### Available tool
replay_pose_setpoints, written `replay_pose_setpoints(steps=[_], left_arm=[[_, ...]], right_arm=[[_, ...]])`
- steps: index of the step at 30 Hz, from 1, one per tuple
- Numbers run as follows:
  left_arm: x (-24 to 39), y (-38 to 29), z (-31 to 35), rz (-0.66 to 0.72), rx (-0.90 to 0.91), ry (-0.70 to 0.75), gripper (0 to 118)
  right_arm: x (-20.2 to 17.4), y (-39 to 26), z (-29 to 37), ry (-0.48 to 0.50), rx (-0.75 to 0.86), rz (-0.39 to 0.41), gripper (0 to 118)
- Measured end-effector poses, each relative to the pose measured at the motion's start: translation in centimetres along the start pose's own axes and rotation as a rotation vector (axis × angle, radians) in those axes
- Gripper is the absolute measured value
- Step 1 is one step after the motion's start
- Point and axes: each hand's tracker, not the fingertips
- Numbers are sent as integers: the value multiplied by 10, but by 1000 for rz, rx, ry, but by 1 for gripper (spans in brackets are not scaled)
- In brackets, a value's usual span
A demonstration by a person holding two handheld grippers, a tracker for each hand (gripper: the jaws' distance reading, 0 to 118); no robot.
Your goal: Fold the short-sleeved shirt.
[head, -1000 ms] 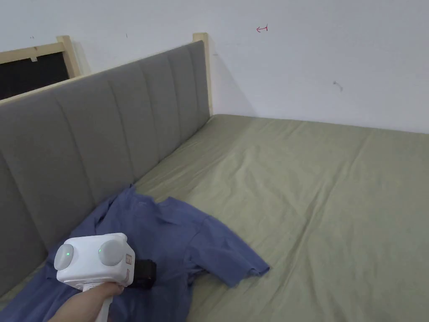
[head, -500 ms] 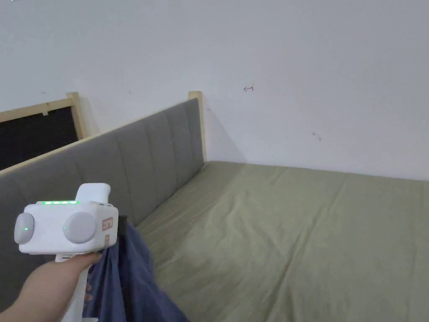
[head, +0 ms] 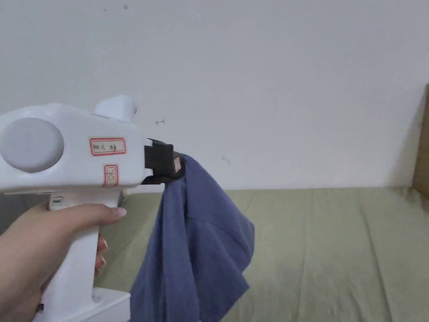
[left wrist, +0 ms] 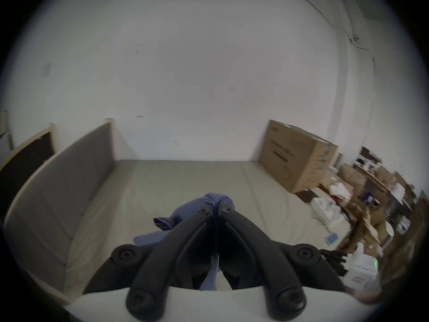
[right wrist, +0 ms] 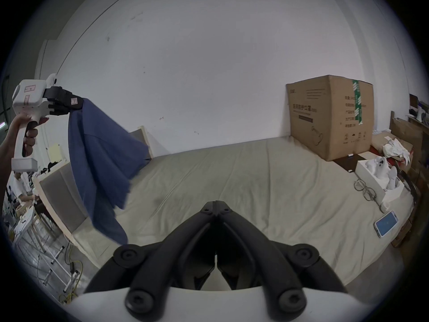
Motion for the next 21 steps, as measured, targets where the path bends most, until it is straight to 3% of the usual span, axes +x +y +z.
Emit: replay_pose_setpoints(steps=[4,10,14,16,17,18,19,20,21], left_arm=[[45,-33,-71,-63,-121,-80,1],[77,-178,-219,-7,-539,-207,1],[62,-288,-278,189,-725,-168,3],[52,-315,-282,258,-751,-148,24],[46,-322,-282,263,-745,-134,48],[43,-322,-278,252,-734,-135,90],[41,-319,-272,242,-728,-132,112],[37,-314,-267,229,-711,-130,118],[34,-300,-257,204,-654,-128,114]], right_arm=[[25,1,9,-52,24,-28,0],[58,-18,10,-133,-23,-56,0],[75,-36,4,-162,-81,-89,0],[79,-41,3,-172,-100,-93,0],[80,-44,3,-177,-110,-94,0],[82,-45,2,-181,-118,-95,0],[82,-46,2,-180,-122,-96,0],[81,-47,2,-178,-126,-97,0],[80,-47,1,-176,-129,-96,0]])
